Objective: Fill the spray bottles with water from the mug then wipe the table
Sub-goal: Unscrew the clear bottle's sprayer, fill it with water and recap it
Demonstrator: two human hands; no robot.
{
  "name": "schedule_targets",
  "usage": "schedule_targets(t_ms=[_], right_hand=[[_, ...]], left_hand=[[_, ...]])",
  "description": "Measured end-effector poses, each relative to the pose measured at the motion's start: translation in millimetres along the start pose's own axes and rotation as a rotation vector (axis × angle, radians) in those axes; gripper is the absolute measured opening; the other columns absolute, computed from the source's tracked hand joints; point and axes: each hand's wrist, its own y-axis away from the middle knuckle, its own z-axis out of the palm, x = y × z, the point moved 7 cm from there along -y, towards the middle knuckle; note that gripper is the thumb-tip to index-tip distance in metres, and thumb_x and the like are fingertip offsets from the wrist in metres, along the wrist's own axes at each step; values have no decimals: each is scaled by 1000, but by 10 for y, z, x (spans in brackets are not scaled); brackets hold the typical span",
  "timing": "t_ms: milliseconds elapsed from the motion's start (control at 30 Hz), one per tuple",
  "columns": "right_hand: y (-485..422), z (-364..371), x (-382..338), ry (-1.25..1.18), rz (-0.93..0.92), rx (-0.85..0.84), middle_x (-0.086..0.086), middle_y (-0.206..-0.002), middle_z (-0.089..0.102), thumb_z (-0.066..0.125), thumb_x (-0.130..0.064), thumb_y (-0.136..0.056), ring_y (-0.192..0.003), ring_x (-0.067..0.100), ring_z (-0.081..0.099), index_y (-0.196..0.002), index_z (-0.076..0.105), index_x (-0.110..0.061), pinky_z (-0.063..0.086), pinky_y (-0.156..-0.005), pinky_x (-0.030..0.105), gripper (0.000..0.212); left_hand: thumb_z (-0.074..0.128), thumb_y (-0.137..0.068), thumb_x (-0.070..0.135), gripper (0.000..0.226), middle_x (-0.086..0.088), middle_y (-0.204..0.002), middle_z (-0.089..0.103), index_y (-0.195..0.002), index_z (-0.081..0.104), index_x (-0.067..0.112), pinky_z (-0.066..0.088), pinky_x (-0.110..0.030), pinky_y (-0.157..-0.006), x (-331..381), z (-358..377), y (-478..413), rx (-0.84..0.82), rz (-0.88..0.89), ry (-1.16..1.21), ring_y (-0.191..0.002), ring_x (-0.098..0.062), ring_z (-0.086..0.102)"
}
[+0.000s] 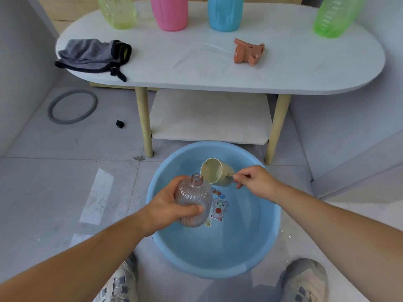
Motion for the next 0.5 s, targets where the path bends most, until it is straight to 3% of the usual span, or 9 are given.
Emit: schedule_targets(t_ms=[100, 167, 200, 267, 333, 400, 500], right_hand=[[143, -179, -177, -80, -34, 23, -4, -77, 74, 60, -26, -96, -79, 26, 65, -82, 76, -18, 52, -76, 30, 22], [254, -297, -307, -168, -53, 28, 0, -76, 74, 62, -23, -96, -88, 25, 70, -79, 75, -19, 54, -95, 42, 22], [299, -347, -377, -215, -68, 26, 2, -74, 73, 62, -20, -96, -86, 22, 71, -77, 74, -17, 53, -98, 43, 23], [463, -473, -587, -274, -103, 39, 5, -73, 71, 60, -16, -97, -80, 17, 69, -78, 73, -13, 56, -94, 37, 23], [666, -624, -820, -291, -136, 60, 5, -74, 70, 58, -15, -98, -76, 14, 67, -81, 73, -10, 57, -81, 22, 22], [889, -778, -1068, -249, -188, 86, 2, -73, 70, 58, -17, -98, -71, 6, 66, -82, 73, -10, 51, -70, 12, 23], [1227, -966, -1418, -167, -291, 126, -5, -73, 71, 58, -19, -98, -70, -2, 63, -77, 73, -10, 44, -70, 8, 27]], left_hand=[[94, -51, 33, 89, 6, -114, 75, -132, 58, 32, 61, -37, -83, 131, -5, 90, 23, 39, 6, -106, -17, 73], [95, -51, 32, 89, 7, -113, 75, -132, 58, 32, 62, -39, -86, 214, 1, 156, 30, 66, -5, -105, -16, 74], [95, -52, 30, 88, 7, -112, 75, -132, 57, 31, 62, -39, -87, 238, 0, 170, 38, 76, -15, -104, -15, 74], [93, -57, 25, 86, 6, -114, 74, -135, 56, 29, 62, -34, -88, 334, 8, 258, 43, 102, -36, -103, -11, 73], [93, -60, 25, 87, 6, -119, 72, -138, 54, 29, 61, -29, -89, 457, 25, 347, 31, 136, -76, -105, -7, 72], [95, -65, 22, 84, 7, -120, 71, -137, 53, 30, 60, -26, -89, 606, 17, 425, 29, 174, -105, -107, -6, 71], [95, -64, 23, 78, 6, -118, 72, -130, 56, 36, 60, -30, -92, 821, 12, 527, 16, 225, -114, -109, -10, 71]])
